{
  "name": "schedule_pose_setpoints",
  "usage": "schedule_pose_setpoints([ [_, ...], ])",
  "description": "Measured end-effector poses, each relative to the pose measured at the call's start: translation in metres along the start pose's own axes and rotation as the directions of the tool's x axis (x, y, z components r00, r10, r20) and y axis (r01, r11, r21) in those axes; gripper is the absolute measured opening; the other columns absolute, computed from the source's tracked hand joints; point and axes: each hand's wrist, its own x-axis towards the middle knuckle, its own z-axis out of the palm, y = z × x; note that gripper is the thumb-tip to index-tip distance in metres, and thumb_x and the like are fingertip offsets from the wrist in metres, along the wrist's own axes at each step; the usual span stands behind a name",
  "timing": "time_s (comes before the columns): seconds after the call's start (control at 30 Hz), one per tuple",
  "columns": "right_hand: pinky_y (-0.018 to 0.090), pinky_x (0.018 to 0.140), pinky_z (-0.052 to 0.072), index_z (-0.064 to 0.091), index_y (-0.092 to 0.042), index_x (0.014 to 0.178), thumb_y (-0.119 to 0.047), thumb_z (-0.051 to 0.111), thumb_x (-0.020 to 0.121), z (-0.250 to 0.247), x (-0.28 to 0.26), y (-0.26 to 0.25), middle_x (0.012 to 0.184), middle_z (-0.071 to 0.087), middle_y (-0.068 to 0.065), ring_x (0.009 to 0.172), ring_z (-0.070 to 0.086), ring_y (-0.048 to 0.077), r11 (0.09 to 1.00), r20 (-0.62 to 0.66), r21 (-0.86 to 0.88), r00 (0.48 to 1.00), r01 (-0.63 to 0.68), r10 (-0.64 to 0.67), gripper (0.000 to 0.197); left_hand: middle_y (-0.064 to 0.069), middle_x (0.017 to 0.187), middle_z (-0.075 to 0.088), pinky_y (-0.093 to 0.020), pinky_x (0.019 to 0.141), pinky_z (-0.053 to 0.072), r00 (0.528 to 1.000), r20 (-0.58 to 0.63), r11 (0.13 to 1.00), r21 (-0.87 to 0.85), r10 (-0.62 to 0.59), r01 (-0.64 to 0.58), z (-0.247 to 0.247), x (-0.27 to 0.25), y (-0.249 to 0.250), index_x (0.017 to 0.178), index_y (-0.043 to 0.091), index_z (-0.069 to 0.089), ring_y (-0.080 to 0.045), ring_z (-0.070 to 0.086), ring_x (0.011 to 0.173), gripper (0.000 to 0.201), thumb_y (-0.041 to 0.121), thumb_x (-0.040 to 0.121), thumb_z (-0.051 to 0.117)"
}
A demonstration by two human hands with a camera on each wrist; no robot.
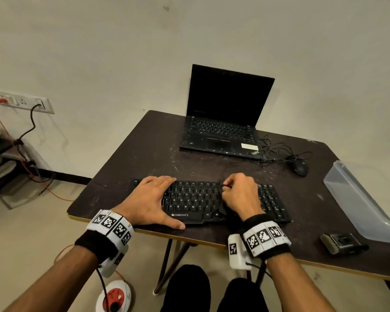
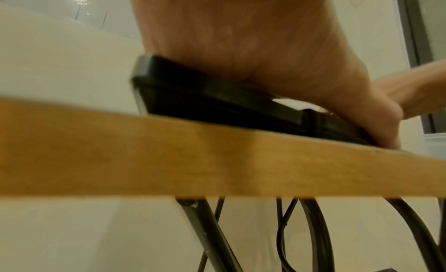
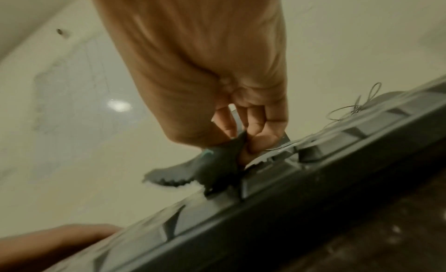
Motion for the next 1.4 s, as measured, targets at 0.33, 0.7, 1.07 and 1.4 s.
schedule_pose_setpoints([
  [0.33,0.028,0.084,0.054,0.076,-0.026,0.092,-0.014,0.075,0.092,0.030,-0.002,-0.032,0.106,0.076,0.005,0.102,0.071,0.023,0.981,0.130,0.017,0.972,0.194,-0.194,0.012,0.011,0.162,0.036,-0.026,0.126,0.005,0.999,-0.046,1.000,0.012,0.011,-0.010,0.004,0.001,-0.002,0.162,0.024,0.026,-0.007,0.030,0.149,0.146,0.107,0.046,0.056],
  [0.7,0.029,0.085,0.053,0.079,-0.023,0.095,-0.015,0.074,0.093,0.050,-0.002,-0.059,0.107,0.077,0.006,0.105,0.071,0.026,0.966,0.164,0.068,0.953,0.248,-0.256,0.009,0.011,0.163,0.034,-0.023,0.125,0.000,0.999,-0.050,1.000,0.025,0.008,-0.006,0.005,-0.001,0.000,0.162,0.023,0.025,-0.006,0.028,0.149,0.146,0.108,0.046,0.052],
  [1.07,0.036,0.095,0.058,0.079,-0.019,0.101,-0.013,0.073,0.093,0.042,0.014,-0.059,0.113,0.077,0.009,0.111,0.071,0.031,0.978,0.130,-0.008,0.969,0.211,-0.208,0.012,0.010,0.163,0.034,-0.025,0.126,0.001,0.999,-0.040,1.000,0.011,0.006,-0.005,0.002,-0.001,0.001,0.162,0.023,0.025,-0.007,0.029,0.149,0.145,0.107,0.048,0.053],
  [1.4,0.038,0.102,0.053,0.079,-0.016,0.112,-0.015,0.074,0.093,-0.013,0.038,0.010,0.123,0.075,0.016,0.122,0.066,0.037,0.988,0.012,-0.157,1.000,-0.004,0.006,0.020,0.011,0.165,0.031,-0.019,0.120,-0.003,0.999,-0.043,0.999,-0.011,-0.031,0.030,-0.001,-0.005,0.003,0.163,0.026,0.024,-0.009,0.025,0.150,0.141,0.101,0.050,0.064],
])
